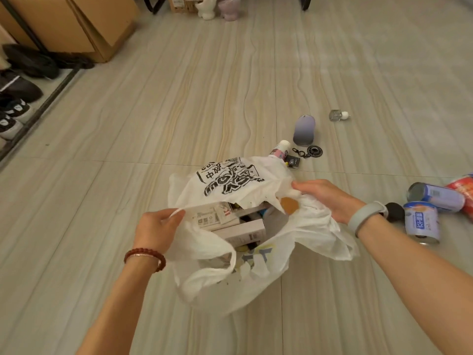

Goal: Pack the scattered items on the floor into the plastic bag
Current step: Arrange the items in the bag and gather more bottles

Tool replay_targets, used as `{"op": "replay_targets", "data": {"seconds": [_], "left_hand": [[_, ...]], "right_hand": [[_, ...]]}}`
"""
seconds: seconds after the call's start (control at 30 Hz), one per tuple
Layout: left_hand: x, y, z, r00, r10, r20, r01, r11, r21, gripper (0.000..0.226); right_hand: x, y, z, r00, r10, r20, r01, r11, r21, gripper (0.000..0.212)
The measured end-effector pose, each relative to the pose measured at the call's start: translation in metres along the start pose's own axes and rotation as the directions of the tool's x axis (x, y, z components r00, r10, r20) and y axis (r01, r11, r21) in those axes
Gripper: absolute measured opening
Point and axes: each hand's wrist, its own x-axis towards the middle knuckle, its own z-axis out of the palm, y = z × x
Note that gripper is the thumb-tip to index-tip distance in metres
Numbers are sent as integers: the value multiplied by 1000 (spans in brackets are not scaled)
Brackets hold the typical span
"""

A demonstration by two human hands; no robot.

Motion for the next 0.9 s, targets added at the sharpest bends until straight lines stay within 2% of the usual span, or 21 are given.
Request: {"op": "replay_targets", "data": {"seconds": [0.07,0.1,0.2,0.27,0.33,0.47,0.6,0.67,0.77,0.83,0.9], "left_hand": [[-5,8,-1,991,-99,94,126,932,-341,16],[-5,9,0,977,-136,162,195,872,-449,14],[-3,0,3,934,-169,314,328,751,-573,19],[-3,-8,5,908,-109,404,350,727,-591,20],[-5,-12,10,897,-47,441,308,780,-544,17],[-2,-5,17,925,36,379,107,931,-349,22],[6,-5,19,928,30,372,27,989,-147,48],[18,-10,16,916,-25,401,45,998,-39,48],[38,-19,9,906,-198,373,176,980,92,42],[49,-23,10,931,-221,291,187,972,142,36],[56,-17,9,969,-153,195,107,967,231,28]], "right_hand": [[1,4,0,999,31,18,-31,999,-30,22],[0,6,0,999,44,16,-43,998,-56,23],[2,17,0,999,43,-23,-45,997,-59,23],[2,22,0,996,20,-84,-23,999,-31,20],[3,24,1,986,-15,-164,13,1000,-12,20],[10,20,-1,951,-93,-295,95,995,-10,20],[16,12,2,943,-74,-326,84,996,15,15],[20,9,3,962,-4,-274,4,1000,0,14],[24,7,6,976,119,-183,-142,983,-120,20],[30,11,13,969,3,-246,-72,960,-271,29],[33,15,24,888,-278,-367,46,847,-530,28]]}}
